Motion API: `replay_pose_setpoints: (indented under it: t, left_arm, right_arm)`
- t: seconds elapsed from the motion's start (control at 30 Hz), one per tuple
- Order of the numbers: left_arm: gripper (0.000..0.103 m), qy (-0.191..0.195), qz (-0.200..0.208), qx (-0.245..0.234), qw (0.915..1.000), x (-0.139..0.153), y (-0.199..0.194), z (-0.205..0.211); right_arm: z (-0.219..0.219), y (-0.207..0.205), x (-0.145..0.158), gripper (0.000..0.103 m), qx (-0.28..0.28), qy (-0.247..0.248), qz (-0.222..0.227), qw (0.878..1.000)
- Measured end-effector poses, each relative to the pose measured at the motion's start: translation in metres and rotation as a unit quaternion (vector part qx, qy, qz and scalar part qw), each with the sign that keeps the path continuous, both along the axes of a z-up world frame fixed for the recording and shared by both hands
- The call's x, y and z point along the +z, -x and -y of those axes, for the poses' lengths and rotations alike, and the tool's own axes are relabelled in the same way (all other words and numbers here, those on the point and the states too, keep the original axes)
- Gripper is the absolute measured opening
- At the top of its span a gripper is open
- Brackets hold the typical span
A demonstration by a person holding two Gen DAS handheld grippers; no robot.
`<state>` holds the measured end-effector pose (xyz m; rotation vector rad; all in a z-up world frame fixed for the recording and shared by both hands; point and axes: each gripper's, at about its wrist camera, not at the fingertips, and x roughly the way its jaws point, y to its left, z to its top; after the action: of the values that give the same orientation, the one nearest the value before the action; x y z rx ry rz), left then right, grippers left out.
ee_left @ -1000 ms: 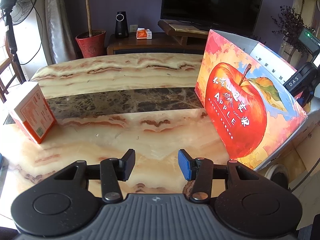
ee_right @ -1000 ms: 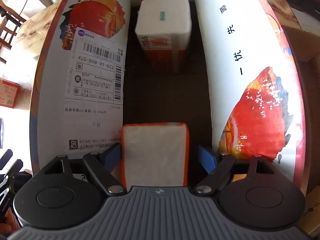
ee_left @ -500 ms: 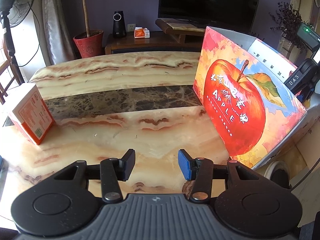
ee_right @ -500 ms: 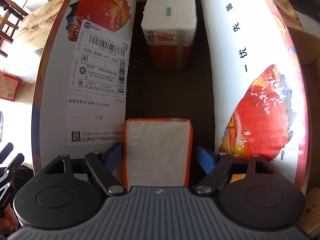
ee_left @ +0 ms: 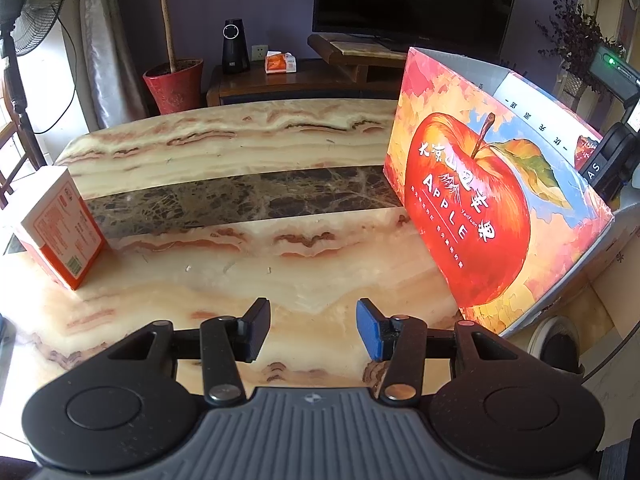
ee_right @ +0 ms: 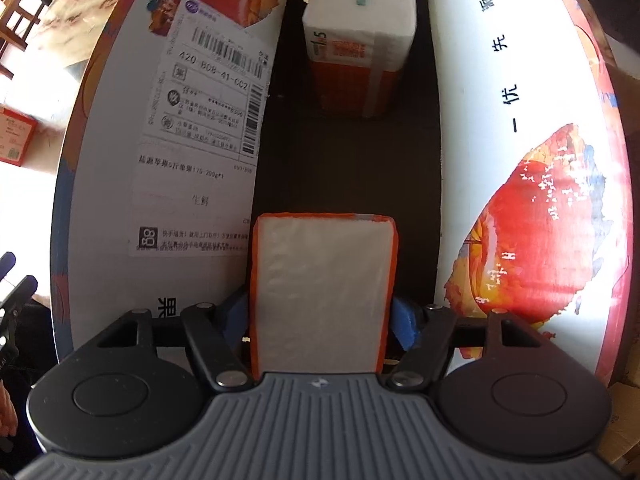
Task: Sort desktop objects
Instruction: 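Lower the tissue pack with the right gripper into the box beside the white pack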
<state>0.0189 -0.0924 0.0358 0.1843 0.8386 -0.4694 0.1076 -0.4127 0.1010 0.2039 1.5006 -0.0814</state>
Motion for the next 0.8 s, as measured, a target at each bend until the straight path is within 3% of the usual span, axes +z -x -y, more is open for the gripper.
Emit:
replay_pose_setpoints:
  t: [0.47, 0.8]
  left_arm:
    - [0.049, -0.004, -0.001, -0.003, 1.0, -0.001, 0.001, 0.001]
    - [0.049, -0.005, -0.002, -0.007, 1.0, -0.001, 0.001, 0.002]
  right_arm:
    - [-0.006, -0.022, 0.03, 0.071, 0.014, 0.001, 0.0, 1.0]
    - [0.007, -0.059, 0.07, 0.07, -0.016, -0.001, 0.051, 0.999]
